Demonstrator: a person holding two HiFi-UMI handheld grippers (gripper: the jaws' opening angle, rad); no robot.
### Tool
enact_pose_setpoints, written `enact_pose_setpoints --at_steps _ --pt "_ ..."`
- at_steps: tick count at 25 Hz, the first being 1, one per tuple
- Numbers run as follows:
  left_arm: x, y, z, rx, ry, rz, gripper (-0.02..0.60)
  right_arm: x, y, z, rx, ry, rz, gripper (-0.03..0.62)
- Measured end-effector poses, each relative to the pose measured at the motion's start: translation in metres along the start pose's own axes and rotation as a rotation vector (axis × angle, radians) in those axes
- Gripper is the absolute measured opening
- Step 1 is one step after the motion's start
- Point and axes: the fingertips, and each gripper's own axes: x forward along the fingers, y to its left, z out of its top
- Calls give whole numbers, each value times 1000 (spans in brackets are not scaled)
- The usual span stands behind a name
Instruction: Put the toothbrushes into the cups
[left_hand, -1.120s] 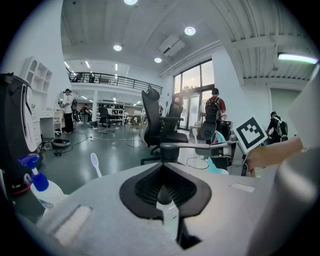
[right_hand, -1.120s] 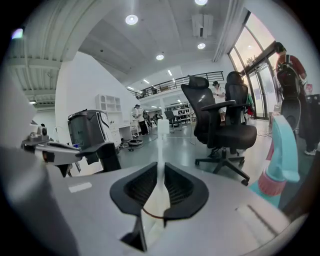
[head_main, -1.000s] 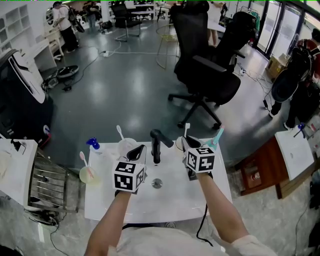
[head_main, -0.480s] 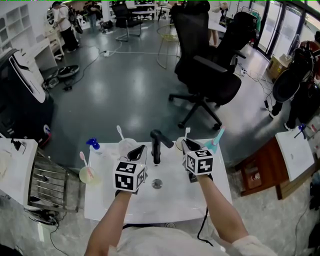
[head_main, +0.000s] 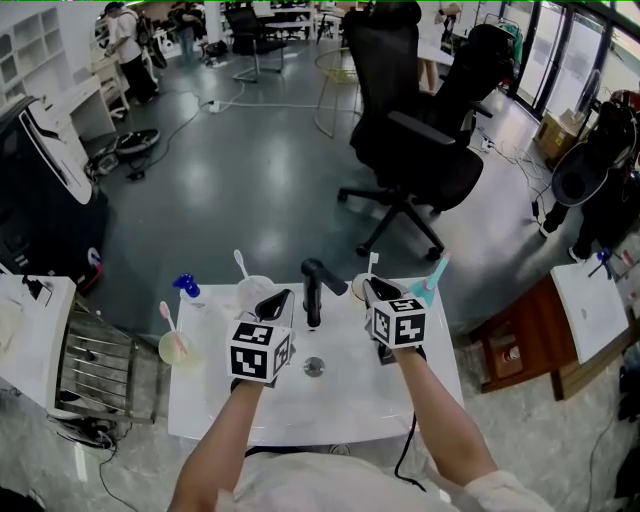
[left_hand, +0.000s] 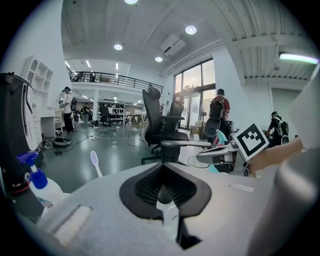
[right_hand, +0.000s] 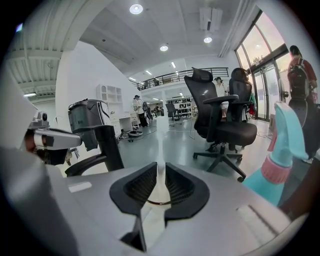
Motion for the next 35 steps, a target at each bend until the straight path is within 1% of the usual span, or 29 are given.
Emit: enact_pose_setpoints --at_steps 7,16,24,35 --pt "-5 0 0 0 0 6 5 -5 0 2 11 -11 1 54" --pt "-14 1 3 2 -13 18 5 -19 8 14 13 -38 12 49" --pt "-24 3 7 -5 -26 38 5 -41 14 30 6 -64 27 37" --pt "-38 4 20 6 -38 66 3 -73 26 52 -14 -111 54 14"
